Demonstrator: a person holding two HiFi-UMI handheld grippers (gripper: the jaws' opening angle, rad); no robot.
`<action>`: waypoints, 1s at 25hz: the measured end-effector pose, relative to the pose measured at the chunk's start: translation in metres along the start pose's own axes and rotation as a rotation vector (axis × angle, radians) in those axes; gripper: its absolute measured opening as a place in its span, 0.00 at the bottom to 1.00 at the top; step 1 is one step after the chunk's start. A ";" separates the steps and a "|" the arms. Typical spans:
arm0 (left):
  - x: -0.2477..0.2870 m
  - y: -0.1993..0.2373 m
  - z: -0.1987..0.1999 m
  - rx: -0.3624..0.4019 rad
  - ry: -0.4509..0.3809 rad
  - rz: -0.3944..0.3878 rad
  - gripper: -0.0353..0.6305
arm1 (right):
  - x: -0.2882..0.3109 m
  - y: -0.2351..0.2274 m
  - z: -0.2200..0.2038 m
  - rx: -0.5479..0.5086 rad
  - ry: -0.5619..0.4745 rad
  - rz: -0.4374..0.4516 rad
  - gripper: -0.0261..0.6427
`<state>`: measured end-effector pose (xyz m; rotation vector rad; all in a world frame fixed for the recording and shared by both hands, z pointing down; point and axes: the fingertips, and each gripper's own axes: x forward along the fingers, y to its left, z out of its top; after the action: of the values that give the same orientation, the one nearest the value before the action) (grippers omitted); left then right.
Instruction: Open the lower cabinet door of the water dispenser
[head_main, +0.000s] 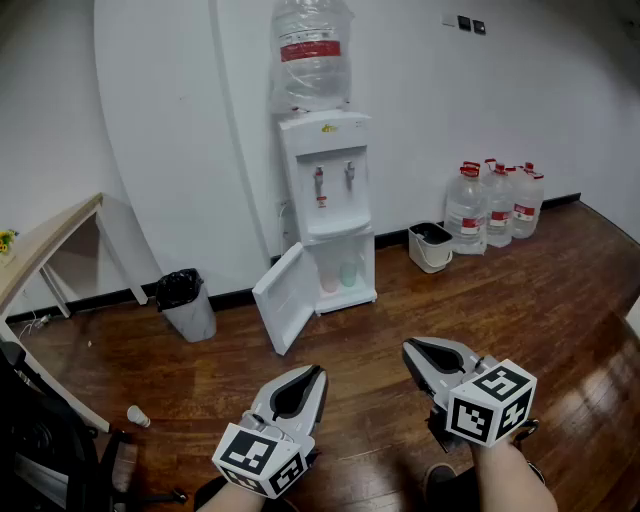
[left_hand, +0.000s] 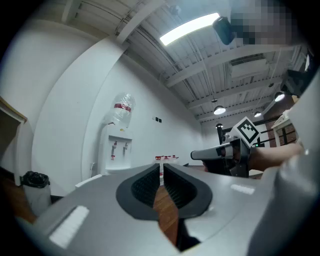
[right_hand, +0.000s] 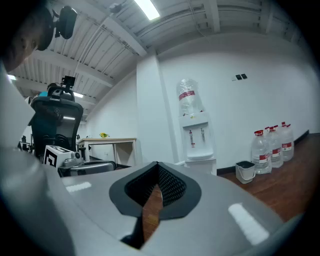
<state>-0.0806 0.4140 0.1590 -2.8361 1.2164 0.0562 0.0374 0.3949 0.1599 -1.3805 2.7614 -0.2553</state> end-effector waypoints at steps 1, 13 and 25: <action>0.001 -0.004 -0.002 0.003 0.012 -0.004 0.06 | -0.004 -0.001 0.001 -0.009 0.009 -0.003 0.04; 0.011 -0.063 0.036 0.135 0.081 -0.097 0.07 | -0.043 -0.001 0.011 -0.010 0.007 0.028 0.04; -0.005 -0.058 0.053 0.042 0.064 -0.036 0.08 | -0.065 0.002 0.028 -0.002 -0.043 -0.006 0.04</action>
<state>-0.0425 0.4610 0.1087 -2.8431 1.1626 -0.0610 0.0785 0.4441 0.1300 -1.3776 2.7244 -0.2214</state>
